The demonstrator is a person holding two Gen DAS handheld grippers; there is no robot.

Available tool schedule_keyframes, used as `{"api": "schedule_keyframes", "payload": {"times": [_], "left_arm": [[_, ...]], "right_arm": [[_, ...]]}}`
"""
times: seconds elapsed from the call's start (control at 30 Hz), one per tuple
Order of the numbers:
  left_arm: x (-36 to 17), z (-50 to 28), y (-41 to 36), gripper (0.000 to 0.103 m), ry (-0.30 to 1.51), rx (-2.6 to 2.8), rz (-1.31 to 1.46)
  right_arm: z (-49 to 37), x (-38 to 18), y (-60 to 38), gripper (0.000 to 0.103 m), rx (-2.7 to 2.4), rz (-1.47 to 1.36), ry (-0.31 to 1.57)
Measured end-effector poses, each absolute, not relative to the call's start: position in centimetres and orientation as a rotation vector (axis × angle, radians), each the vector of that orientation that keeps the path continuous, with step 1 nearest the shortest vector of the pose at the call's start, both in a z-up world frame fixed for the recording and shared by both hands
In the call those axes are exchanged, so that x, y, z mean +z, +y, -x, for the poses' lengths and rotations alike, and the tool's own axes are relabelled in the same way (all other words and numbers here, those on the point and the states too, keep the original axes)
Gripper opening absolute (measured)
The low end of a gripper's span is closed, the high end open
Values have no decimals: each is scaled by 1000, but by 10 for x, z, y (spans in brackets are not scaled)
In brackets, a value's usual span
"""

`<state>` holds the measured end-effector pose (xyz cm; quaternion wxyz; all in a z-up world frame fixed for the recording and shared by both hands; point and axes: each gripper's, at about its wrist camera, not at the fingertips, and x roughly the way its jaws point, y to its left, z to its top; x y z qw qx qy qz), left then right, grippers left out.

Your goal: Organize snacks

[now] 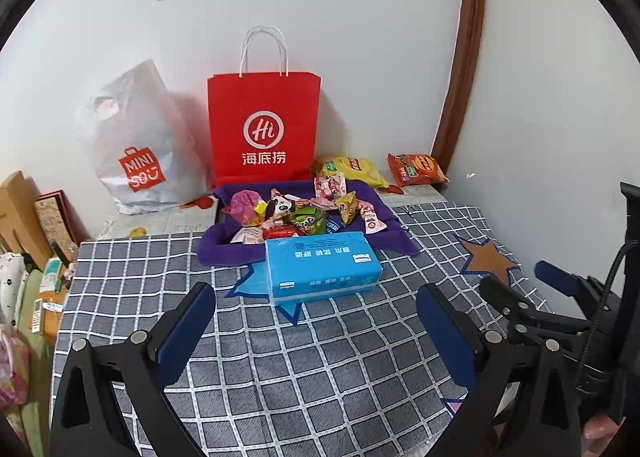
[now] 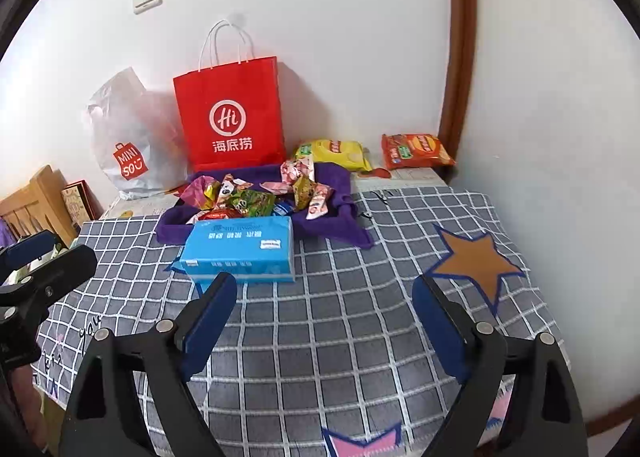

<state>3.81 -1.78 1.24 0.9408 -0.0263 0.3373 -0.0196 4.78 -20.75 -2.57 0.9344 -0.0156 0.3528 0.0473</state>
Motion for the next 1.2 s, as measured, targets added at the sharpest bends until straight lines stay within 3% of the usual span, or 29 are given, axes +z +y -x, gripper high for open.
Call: {"api": "schedule_keyframes", "payload": {"times": [1.2], "left_arm": [[14,-17,-27,102,677,-13,38]], "right_arm": [[-20,-13,-214,89,78,43,670]]}}
